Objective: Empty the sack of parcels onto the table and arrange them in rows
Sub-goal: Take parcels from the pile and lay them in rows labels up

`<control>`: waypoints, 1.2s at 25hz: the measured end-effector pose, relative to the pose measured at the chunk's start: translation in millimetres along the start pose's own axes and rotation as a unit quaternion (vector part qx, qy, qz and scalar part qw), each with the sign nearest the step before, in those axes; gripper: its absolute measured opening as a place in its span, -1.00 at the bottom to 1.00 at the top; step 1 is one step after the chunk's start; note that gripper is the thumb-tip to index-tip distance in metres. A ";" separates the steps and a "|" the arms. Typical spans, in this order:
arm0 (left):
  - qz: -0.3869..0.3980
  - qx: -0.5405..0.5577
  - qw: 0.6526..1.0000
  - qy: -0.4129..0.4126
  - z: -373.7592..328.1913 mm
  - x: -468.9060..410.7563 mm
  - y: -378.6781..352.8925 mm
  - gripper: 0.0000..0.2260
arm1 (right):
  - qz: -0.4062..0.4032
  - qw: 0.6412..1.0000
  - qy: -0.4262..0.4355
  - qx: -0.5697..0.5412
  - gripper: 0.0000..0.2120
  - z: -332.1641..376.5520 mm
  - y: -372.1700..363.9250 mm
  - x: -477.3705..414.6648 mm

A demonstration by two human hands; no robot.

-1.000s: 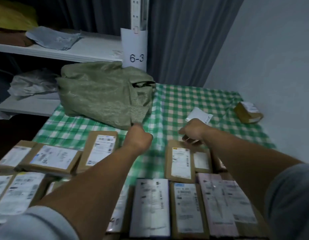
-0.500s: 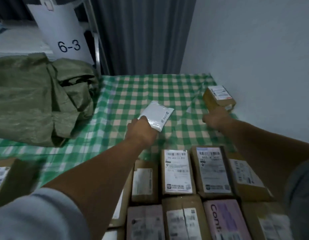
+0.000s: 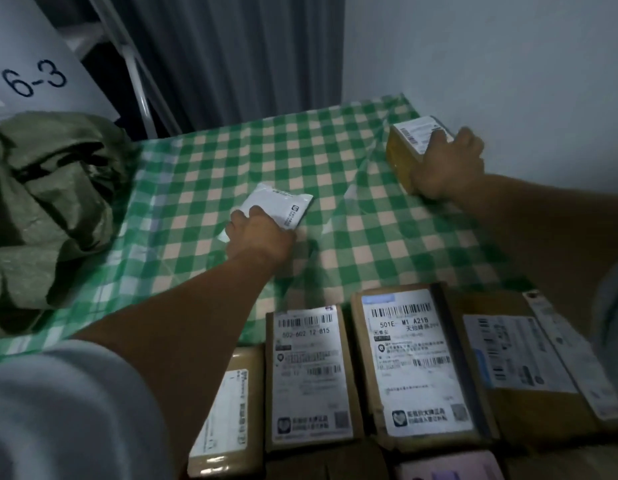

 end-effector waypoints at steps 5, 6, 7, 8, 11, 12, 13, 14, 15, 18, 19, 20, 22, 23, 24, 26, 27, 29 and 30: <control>-0.031 0.005 0.998 0.052 12.4 -23.8 -11.9 -0.45 | 0.000 1.000 -0.021 -0.006 -0.26 -26.3 -15.9 -27.5; -0.029 -0.003 0.997 0.064 16.7 -27.1 -14.8 -0.42 | -0.002 1.000 -0.022 -0.008 -0.25 -26.2 -21.1 -28.8; -0.025 -0.013 0.997 0.076 21.1 -30.1 -17.6 -0.38 | -0.010 1.000 -0.023 -0.011 -0.24 -24.9 -24.8 -29.7; -0.019 -0.023 0.996 0.084 24.2 -33.1 -21.6 -0.33 | -0.020 0.999 -0.024 -0.012 -0.24 -24.4 -27.1 -30.6; -0.006 -0.069 0.993 0.095 34.4 -39.0 -28.3 -0.13 | -0.035 0.999 -0.034 -0.016 -0.22 -23.6 -29.3 -29.1; -0.003 -0.085 0.992 0.096 36.9 -38.3 -27.1 -0.09 | -0.040 0.998 -0.036 -0.024 -0.22 -23.1 -28.2 -27.5; -0.003 -0.094 0.991 0.098 38.1 -36.8 -25.0 -0.07 | -0.050 0.998 -0.035 -0.032 -0.23 -22.6 -25.5 -25.2; -0.011 -0.098 0.990 0.098 37.5 -34.4 -21.3 -0.10 | -0.062 0.997 -0.031 -0.041 -0.25 -21.1 -22.8 -21.7; -0.028 -0.098 0.990 0.096 35.4 -32.0 -15.9 -0.15 | -0.073 0.996 -0.024 -0.047 -0.27 -18.9 -20.6 -17.9; -0.080 -0.062 0.992 0.078 24.8 -13.9 1.5 -0.41 | -0.067 0.996 -0.007 -0.053 -0.30 -12.1 -18.2 3.7; -0.089 -0.042 0.993 0.067 21.4 -9.6 5.0 -0.49 | -0.060 0.997 -0.002 -0.058 -0.30 -9.5 -17.2 11.5; -0.093 -0.013 0.994 0.057 19.5 -5.6 8.9 -0.55 | -0.054 0.996 0.001 -0.066 -0.29 -6.8 -13.5 21.0; -0.094 0.084 0.990 0.060 22.9 0.7 20.6 -0.64 | -0.041 0.995 0.013 -0.086 -0.22 1.4 -3.4 40.9; -0.094 0.135 0.984 0.068 26.0 5.4 28.8 -0.65 | -0.033 0.995 0.022 -0.089 -0.16 8.0 3.4 52.4; -0.092 0.173 0.978 0.071 26.9 11.9 37.7 -0.66 | -0.020 0.996 0.033 -0.086 -0.11 15.7 11.0 63.3; -0.087 0.210 0.972 0.066 24.3 28.2 56.5 -0.65 | 0.007 0.995 0.058 -0.076 0.00 34.5 29.4 82.2; -0.083 0.221 0.970 0.060 23.3 38.7 69.4 -0.63 | 0.020 0.995 0.078 -0.065 0.04 47.8 40.9 92.2; -0.079 0.231 0.968 0.052 29.5 63.8 100.2 -0.58 | 0.047 0.991 0.121 -0.036 0.07 80.5 62.5 119.8; -0.080 0.228 0.969 0.053 40.1 74.9 117.0 -0.57 | 0.058 0.987 0.145 -0.027 0.07 100.4 70.9 135.2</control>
Point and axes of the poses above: each hand's wrist, its own x-axis away from the middle knuckle, its own y-axis out of the back of the hand, z = x × y, the point moved 10 cm from there along -x, towards the middle knuckle
